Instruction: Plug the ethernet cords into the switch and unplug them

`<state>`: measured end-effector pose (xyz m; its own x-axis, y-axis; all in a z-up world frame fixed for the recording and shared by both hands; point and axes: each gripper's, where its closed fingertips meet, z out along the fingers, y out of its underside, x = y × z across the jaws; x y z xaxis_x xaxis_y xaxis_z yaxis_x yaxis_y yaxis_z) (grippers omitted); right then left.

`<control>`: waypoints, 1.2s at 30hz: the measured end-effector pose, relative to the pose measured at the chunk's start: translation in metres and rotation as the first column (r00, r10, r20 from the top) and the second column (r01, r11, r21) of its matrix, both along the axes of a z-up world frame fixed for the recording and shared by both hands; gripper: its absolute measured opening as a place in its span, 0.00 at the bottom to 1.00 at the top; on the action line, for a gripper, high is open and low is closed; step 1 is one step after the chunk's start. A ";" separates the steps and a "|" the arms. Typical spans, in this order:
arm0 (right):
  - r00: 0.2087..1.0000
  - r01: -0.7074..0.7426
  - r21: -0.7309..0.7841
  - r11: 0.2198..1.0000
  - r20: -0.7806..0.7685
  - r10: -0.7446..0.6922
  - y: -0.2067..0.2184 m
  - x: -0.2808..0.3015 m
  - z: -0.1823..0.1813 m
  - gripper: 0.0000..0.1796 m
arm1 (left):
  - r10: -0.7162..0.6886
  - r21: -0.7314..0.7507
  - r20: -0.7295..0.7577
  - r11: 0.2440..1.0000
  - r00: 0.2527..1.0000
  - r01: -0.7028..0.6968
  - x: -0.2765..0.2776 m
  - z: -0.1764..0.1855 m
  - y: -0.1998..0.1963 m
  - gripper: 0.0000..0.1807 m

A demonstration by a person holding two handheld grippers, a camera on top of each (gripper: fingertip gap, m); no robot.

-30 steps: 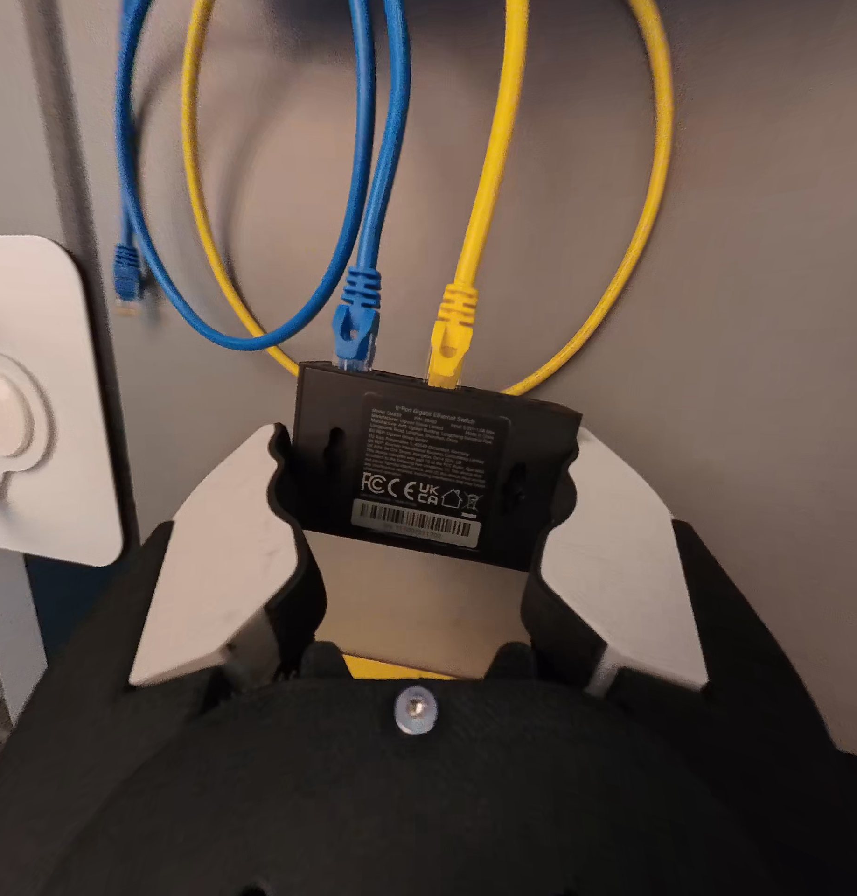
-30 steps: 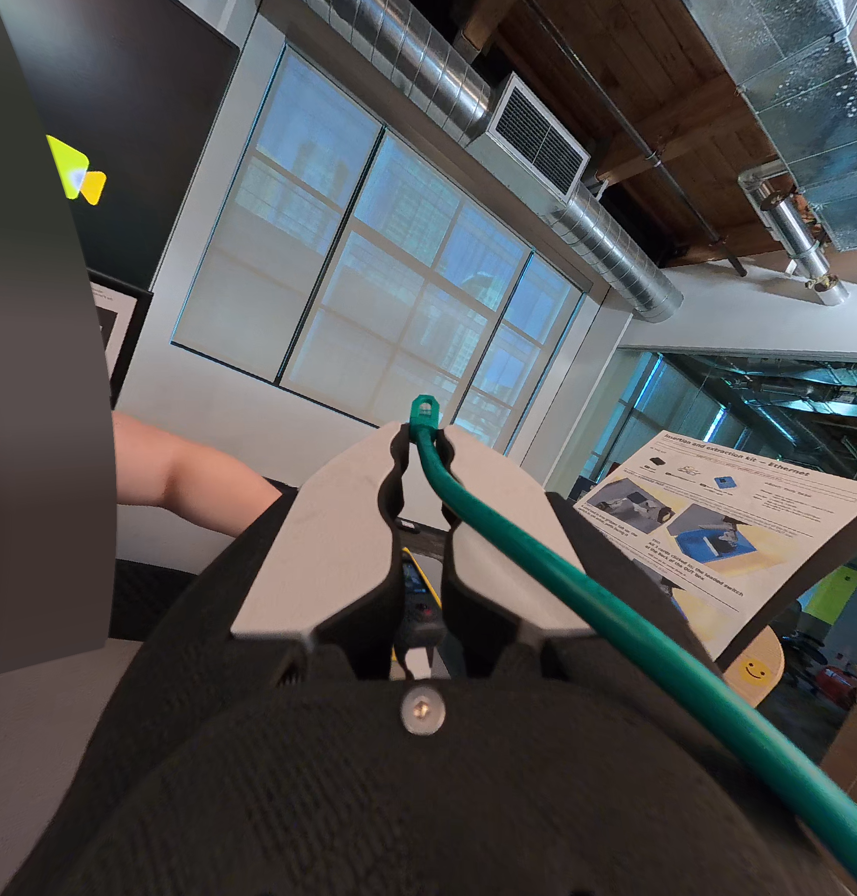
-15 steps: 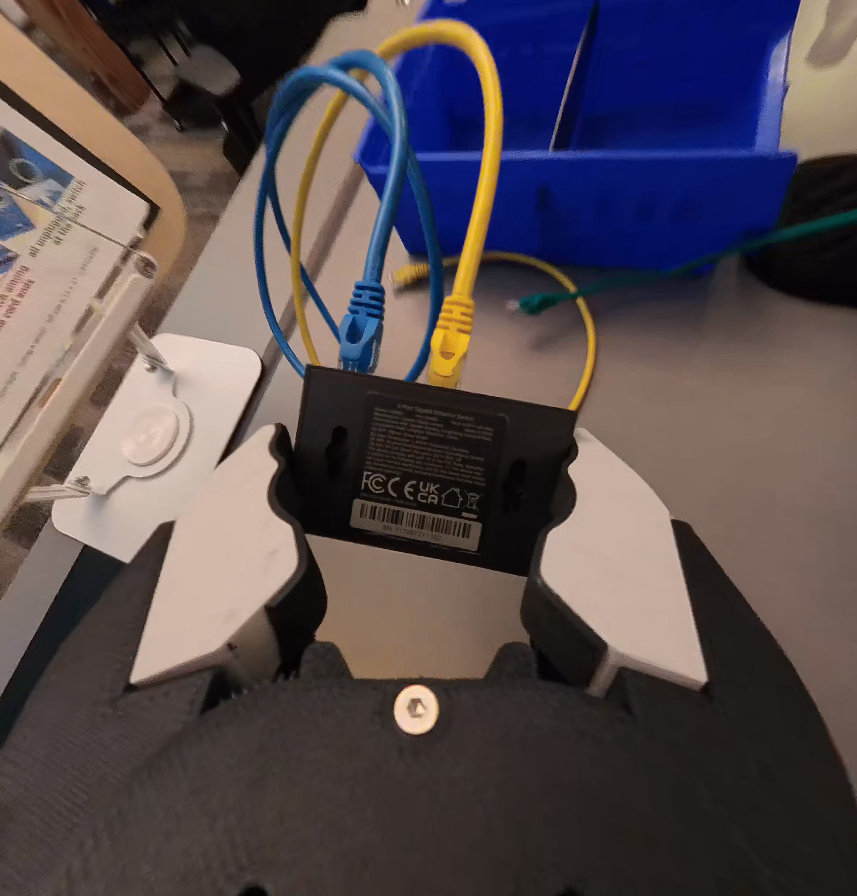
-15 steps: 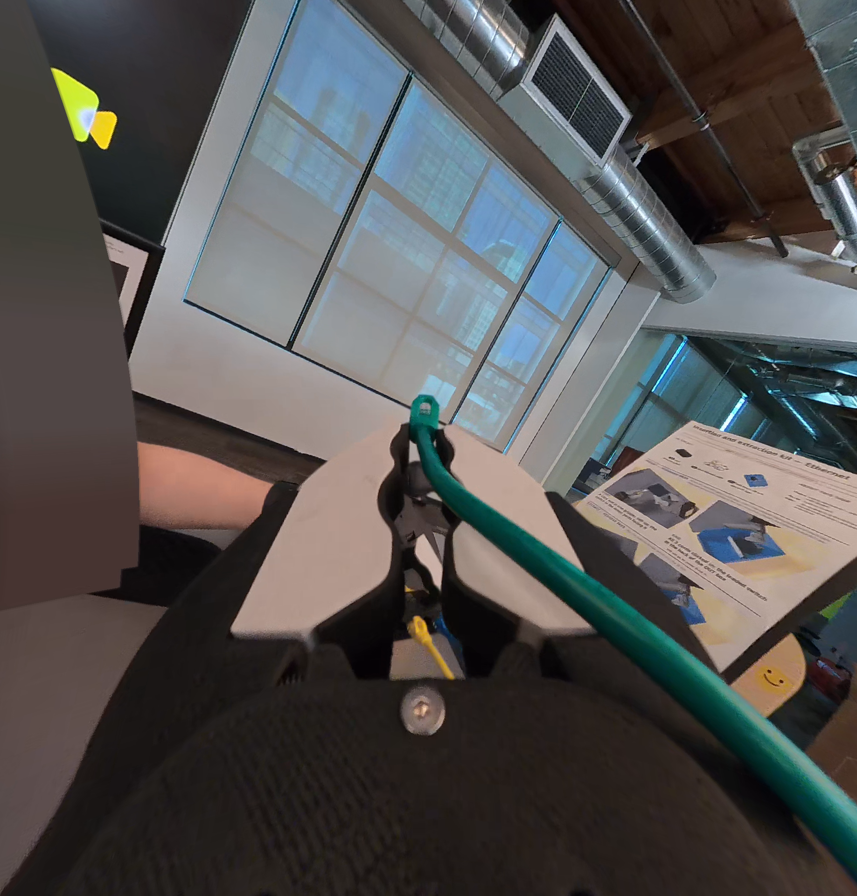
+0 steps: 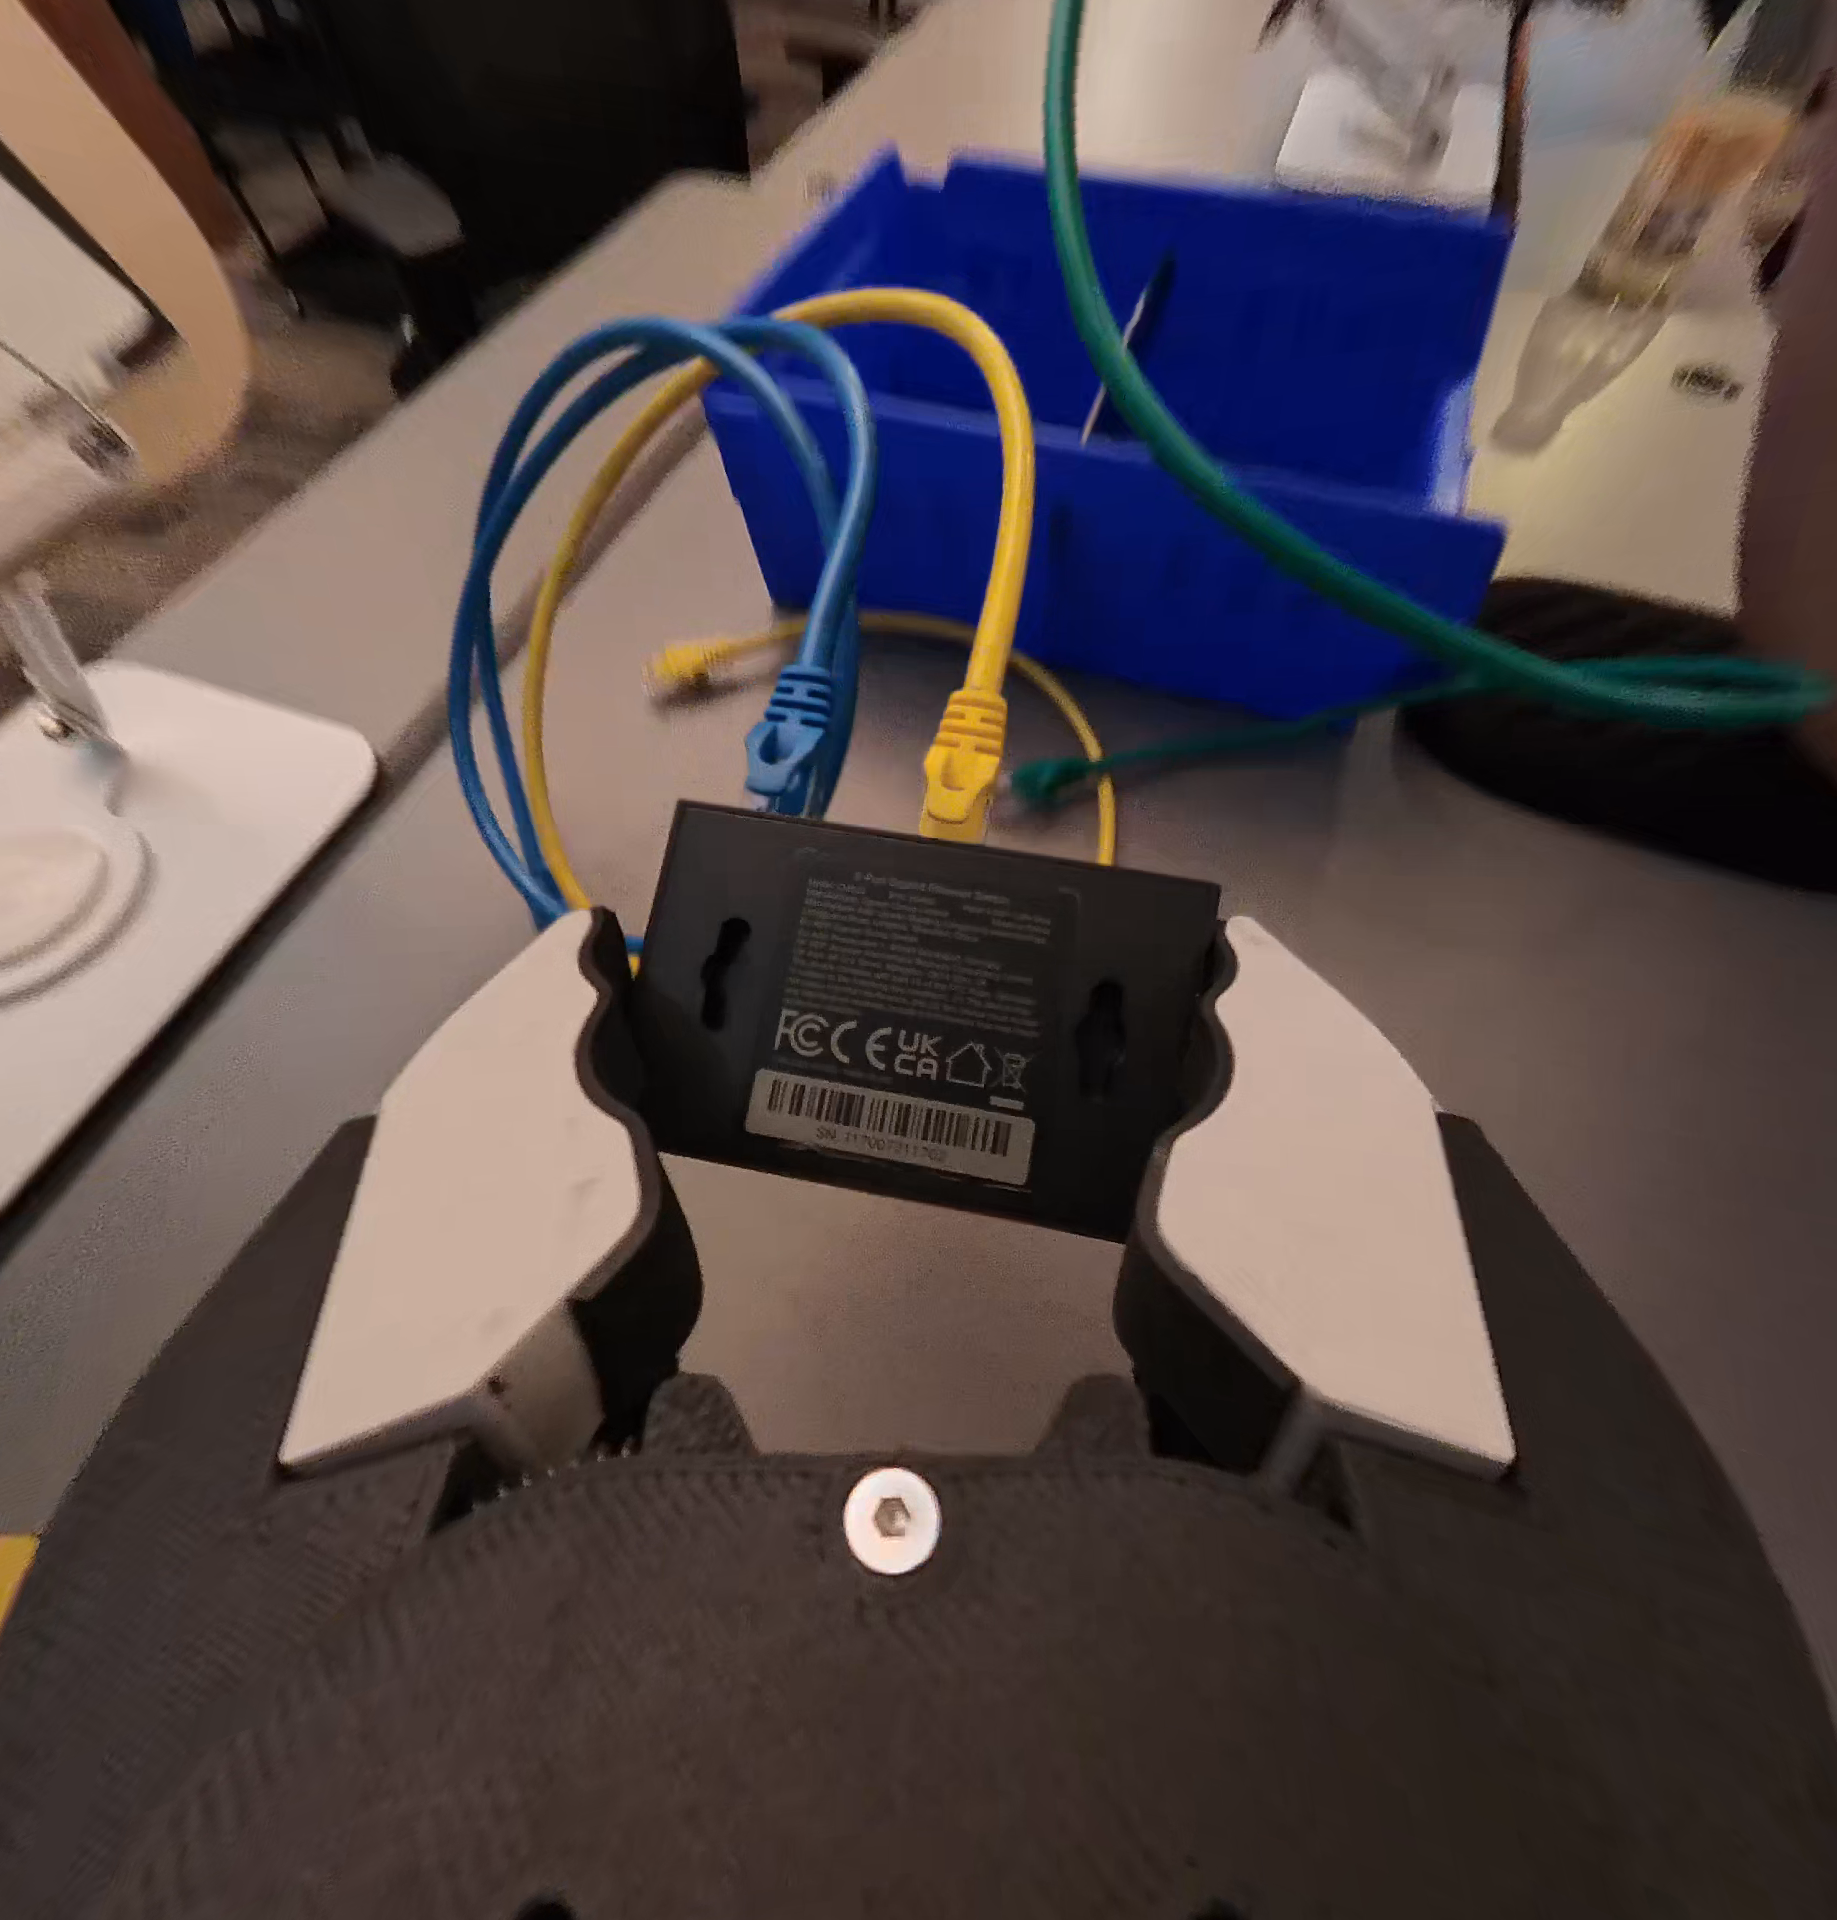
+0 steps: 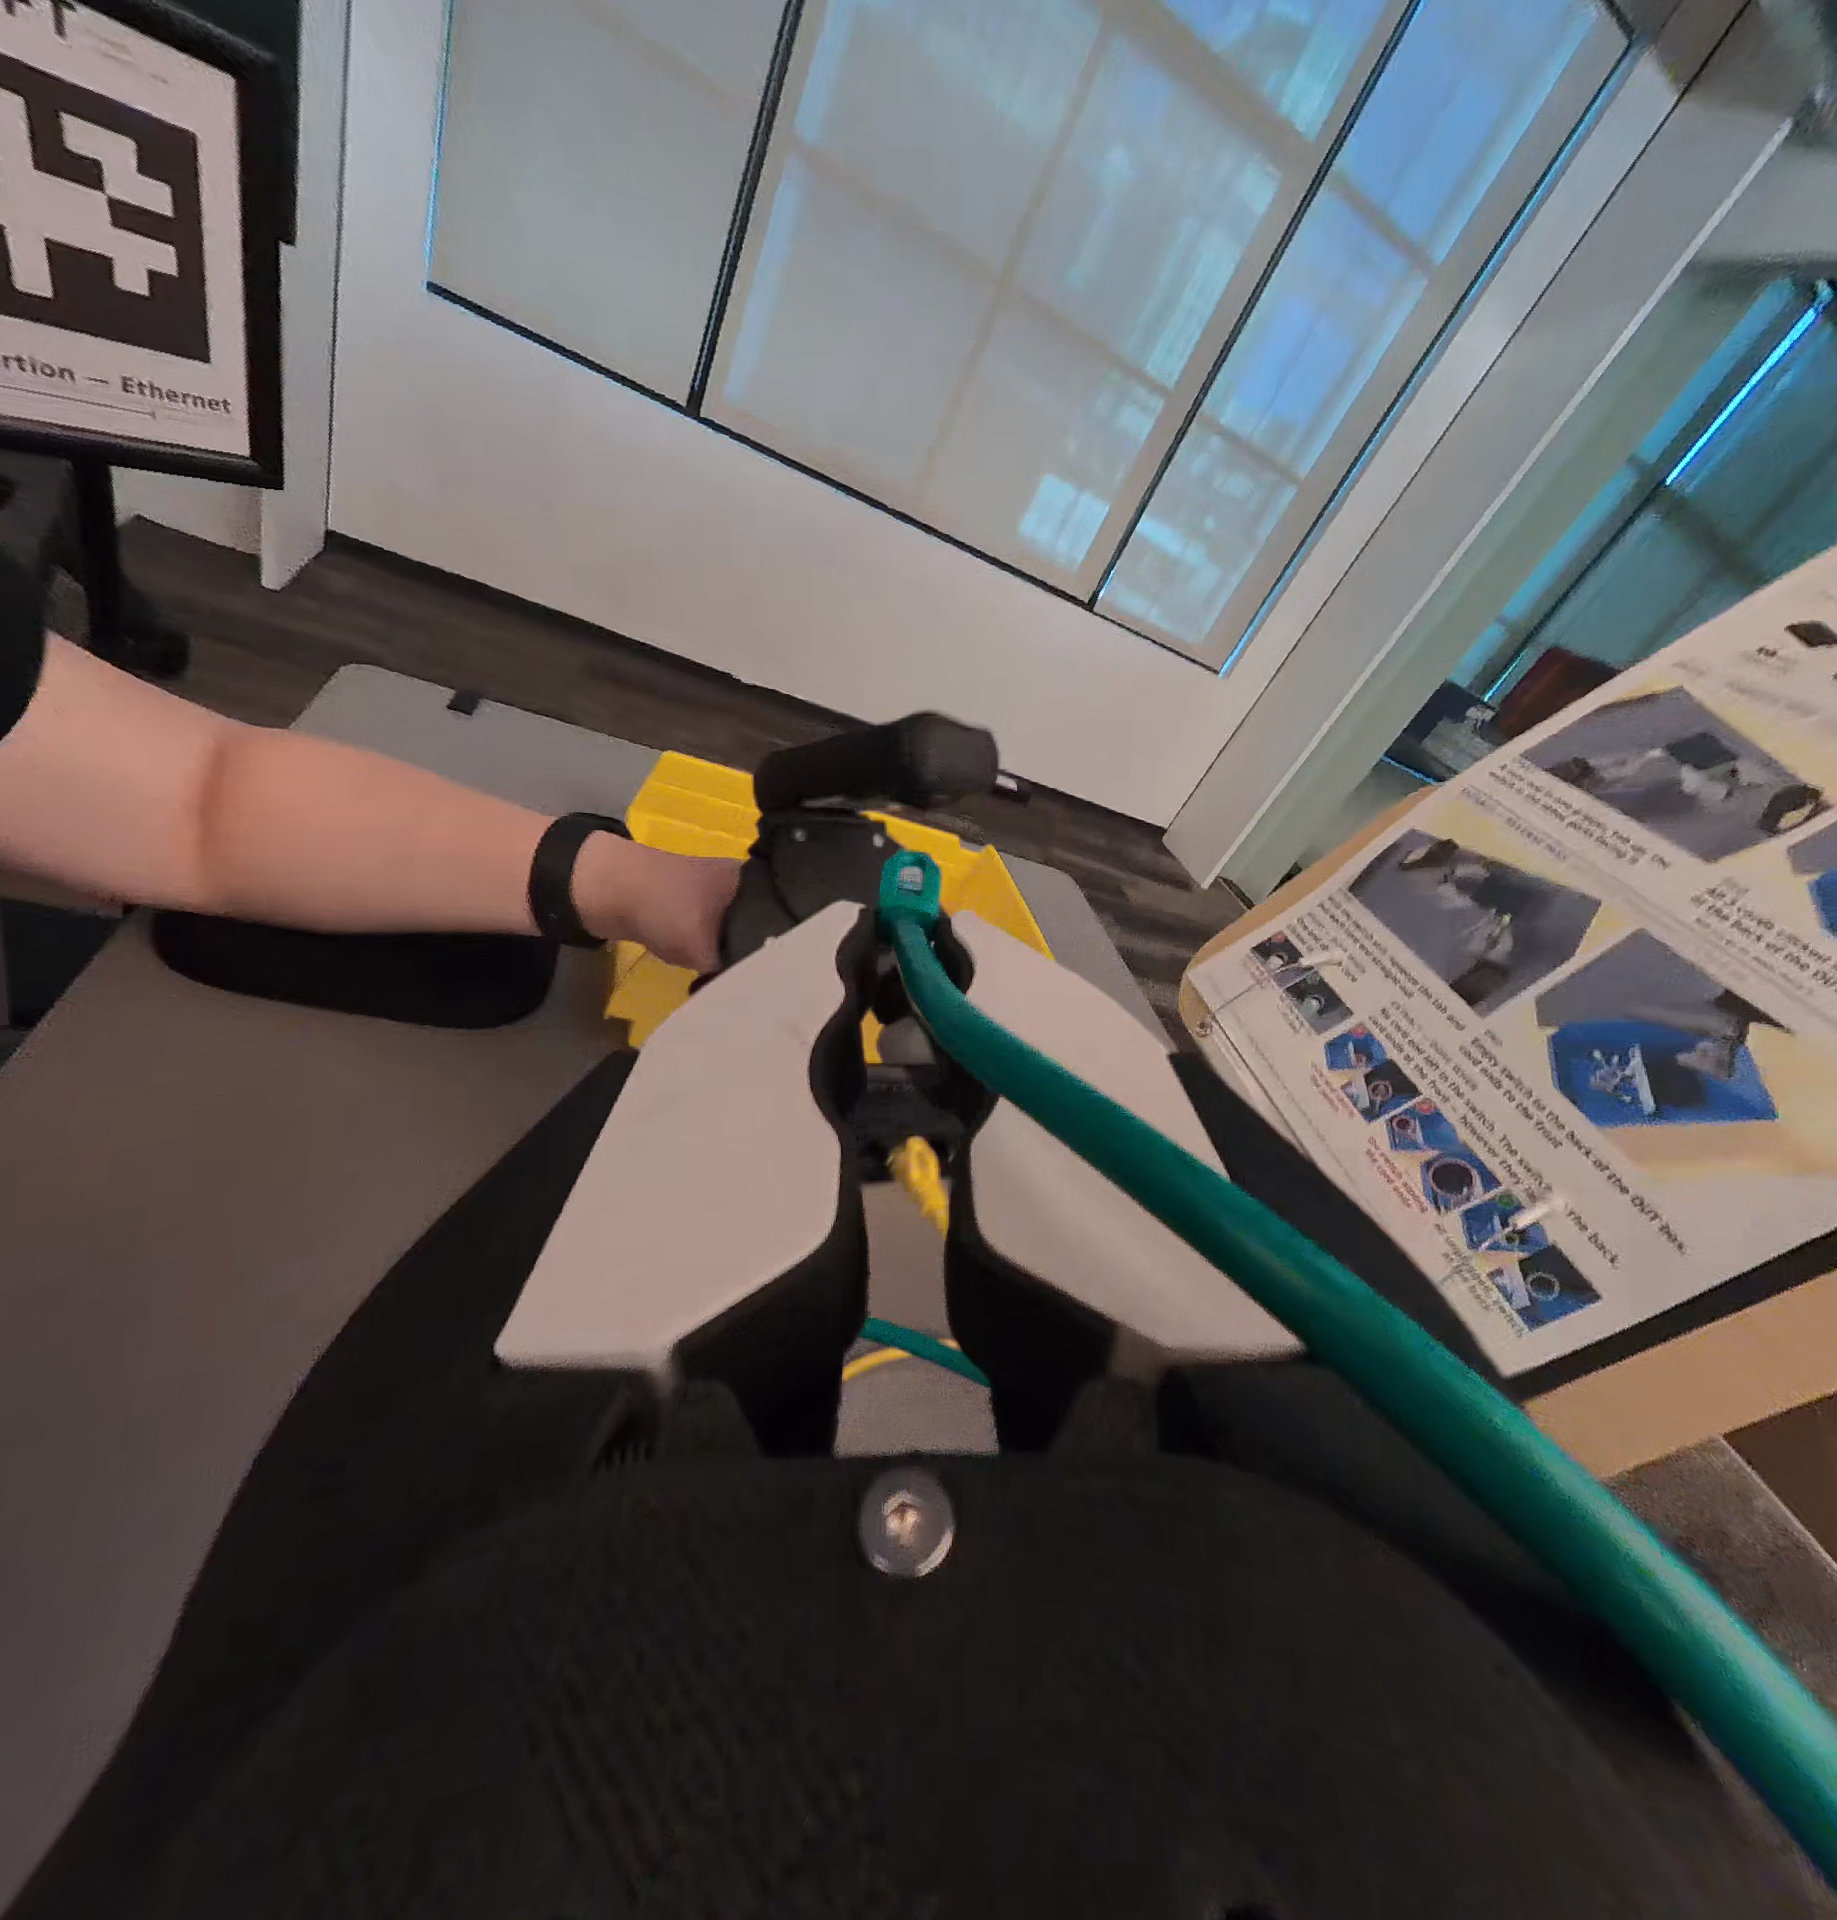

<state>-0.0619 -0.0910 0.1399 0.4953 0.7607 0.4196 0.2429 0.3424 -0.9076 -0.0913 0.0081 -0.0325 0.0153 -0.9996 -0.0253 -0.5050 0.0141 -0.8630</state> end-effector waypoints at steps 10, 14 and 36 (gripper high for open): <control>1.000 -0.012 -0.010 1.000 -0.027 0.012 -0.001 0.005 0.002 0.06 | -0.022 0.070 -0.316 0.996 0.948 0.047 0.021 -0.086 -0.041 0.57; 1.000 -0.019 0.001 1.000 -0.013 0.019 -0.007 0.005 0.004 0.06 | -0.012 0.005 -0.393 1.000 0.919 0.015 0.009 -0.124 -0.030 0.57; 0.998 -0.035 0.083 0.996 -0.040 0.038 -0.029 0.014 0.024 0.06 | 0.338 0.069 -0.411 0.938 0.847 -0.340 -0.035 -0.126 0.001 0.59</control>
